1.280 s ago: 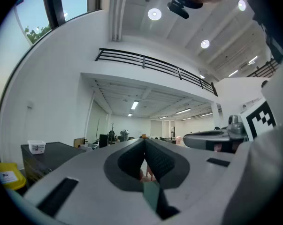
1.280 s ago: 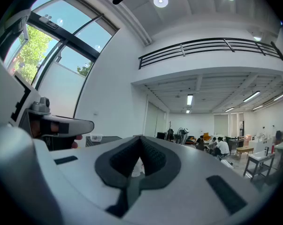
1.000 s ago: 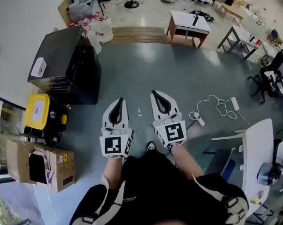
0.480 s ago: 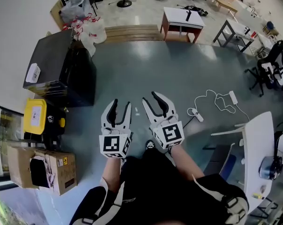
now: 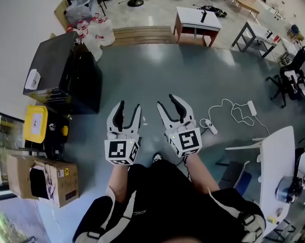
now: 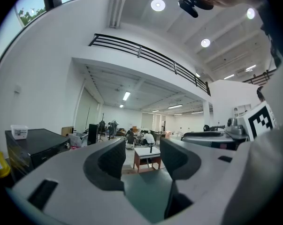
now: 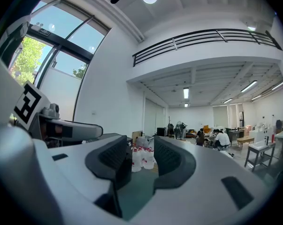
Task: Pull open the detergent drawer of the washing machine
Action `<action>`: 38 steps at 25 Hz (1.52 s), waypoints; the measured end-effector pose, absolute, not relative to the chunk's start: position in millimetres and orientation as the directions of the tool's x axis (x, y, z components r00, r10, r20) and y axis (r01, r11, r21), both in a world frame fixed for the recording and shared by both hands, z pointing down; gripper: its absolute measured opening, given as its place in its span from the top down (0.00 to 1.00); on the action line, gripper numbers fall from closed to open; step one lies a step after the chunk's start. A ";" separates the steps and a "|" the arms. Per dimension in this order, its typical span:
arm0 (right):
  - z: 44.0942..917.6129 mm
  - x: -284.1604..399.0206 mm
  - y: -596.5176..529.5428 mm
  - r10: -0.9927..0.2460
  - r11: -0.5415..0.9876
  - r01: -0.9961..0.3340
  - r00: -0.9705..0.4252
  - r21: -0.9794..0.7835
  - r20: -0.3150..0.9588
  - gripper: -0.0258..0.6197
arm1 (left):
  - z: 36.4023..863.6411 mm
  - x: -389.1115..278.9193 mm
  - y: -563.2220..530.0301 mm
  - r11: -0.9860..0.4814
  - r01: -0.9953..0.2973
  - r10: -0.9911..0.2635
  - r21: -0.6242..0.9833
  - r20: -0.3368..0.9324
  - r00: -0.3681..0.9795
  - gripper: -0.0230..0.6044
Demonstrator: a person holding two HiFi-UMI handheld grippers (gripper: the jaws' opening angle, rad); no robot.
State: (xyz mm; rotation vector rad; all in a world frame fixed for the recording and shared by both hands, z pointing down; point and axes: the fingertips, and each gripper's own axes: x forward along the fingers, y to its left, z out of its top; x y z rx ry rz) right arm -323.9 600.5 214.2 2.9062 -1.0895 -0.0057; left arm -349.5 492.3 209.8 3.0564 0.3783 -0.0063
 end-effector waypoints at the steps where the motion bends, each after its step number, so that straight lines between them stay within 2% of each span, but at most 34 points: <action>1: 216.3 -318.4 606.6 -0.657 -0.753 -0.657 0.754 0.037 0.013 0.66 | 210.8 -345.7 496.3 -0.969 0.238 0.238 0.060 -0.013 0.971 0.62; 14: 250.1 -253.2 577.4 -0.703 -0.709 -0.705 0.707 0.000 0.074 0.60 | 238.9 -283.7 455.6 -0.984 0.164 0.167 0.066 0.035 0.985 0.58; 21: 251.0 -175.5 544.1 -0.711 -0.700 -0.714 0.698 0.010 0.078 0.57 | 244.6 -206.0 420.1 -0.984 0.158 0.160 0.080 0.030 0.987 0.51; 27: 256.4 -92.0 475.4 -0.717 -0.693 -0.721 0.689 0.002 0.108 0.45 | 253.3 -121.2 349.8 -0.981 0.162 0.169 0.107 0.055 0.984 0.44; 38: 242.0 25.9 379.3 -0.716 -0.689 -0.724 0.687 0.029 0.124 0.44 | 247.2 2.9 244.2 -0.977 0.153 0.161 0.146 0.039 0.986 0.43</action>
